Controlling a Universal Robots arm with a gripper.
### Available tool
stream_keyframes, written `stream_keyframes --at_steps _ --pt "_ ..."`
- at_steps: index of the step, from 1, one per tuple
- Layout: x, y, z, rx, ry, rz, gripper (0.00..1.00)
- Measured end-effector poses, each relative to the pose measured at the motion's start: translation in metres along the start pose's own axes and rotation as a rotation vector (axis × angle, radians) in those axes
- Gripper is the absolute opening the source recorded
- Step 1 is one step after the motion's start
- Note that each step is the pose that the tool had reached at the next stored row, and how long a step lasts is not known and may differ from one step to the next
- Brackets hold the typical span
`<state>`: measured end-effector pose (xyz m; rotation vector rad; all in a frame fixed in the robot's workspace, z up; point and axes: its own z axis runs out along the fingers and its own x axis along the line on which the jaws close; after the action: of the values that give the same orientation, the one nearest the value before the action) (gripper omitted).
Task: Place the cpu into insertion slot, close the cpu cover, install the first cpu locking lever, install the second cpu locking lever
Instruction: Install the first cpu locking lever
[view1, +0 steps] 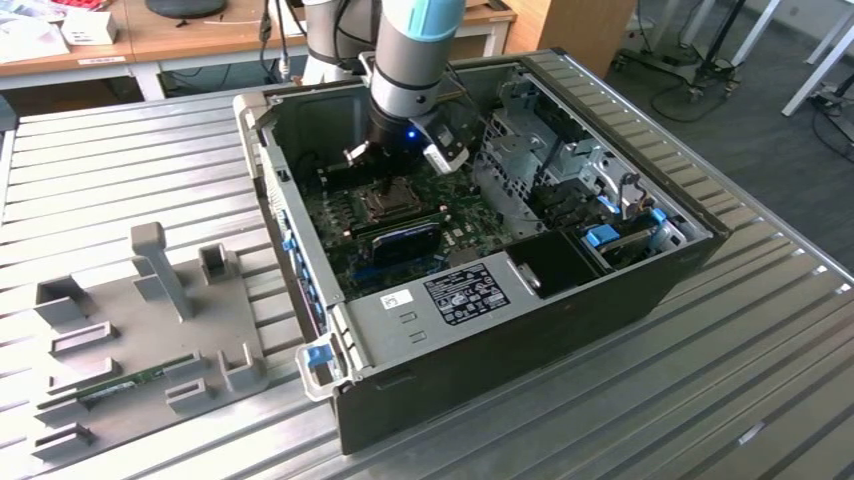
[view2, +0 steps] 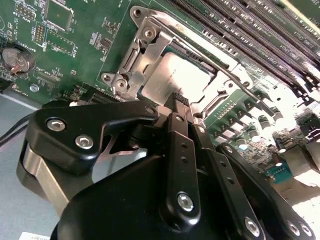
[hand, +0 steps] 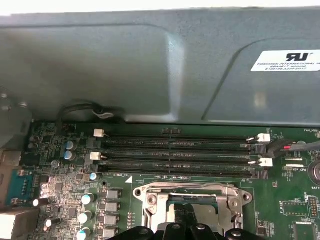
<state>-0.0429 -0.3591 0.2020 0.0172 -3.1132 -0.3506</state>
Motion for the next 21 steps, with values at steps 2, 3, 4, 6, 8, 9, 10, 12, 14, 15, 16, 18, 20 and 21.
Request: stream_keyframes --at_steps 2,3,4,6,8,9,10,12,14,15,16,18,20,21 --pt "0.0000 0.0001 -0.0002 0.0118 0.0015 0.001 0.11" --pt "0.0000 0.0001 -0.0005 0.0203 0.0029 0.001 0.11" --pt "0.0000 0.0002 -0.0008 0.0289 0.0042 0.001 0.11" --pt "0.0000 0.0005 -0.0020 0.0419 0.0055 0.002 0.11" --pt "0.0000 0.0011 -0.0049 0.0440 0.0057 0.001 0.11" --pt "0.0000 0.0015 -0.0067 0.0443 0.0055 0.002 0.11" --pt "0.0001 0.0018 -0.0079 0.0454 0.0055 0.002 0.11" --pt "0.0001 0.0024 -0.0099 0.0526 0.0055 0.002 0.11" --pt "0.0001 0.0026 -0.0114 0.0693 0.0061 0.002 0.11" --pt "0.0001 0.0027 -0.0119 0.0819 0.0066 0.002 0.11" --pt "0.0001 0.0028 -0.0122 0.0960 0.0073 0.003 0.11" --pt "0.0001 0.0028 -0.0123 0.1231 0.0080 0.003 0.11" --pt "0.0000 0.0028 -0.0123 0.1267 0.0081 0.003 0.11" --pt "0.0001 0.0028 -0.0123 0.1268 0.0081 0.003 0.11"
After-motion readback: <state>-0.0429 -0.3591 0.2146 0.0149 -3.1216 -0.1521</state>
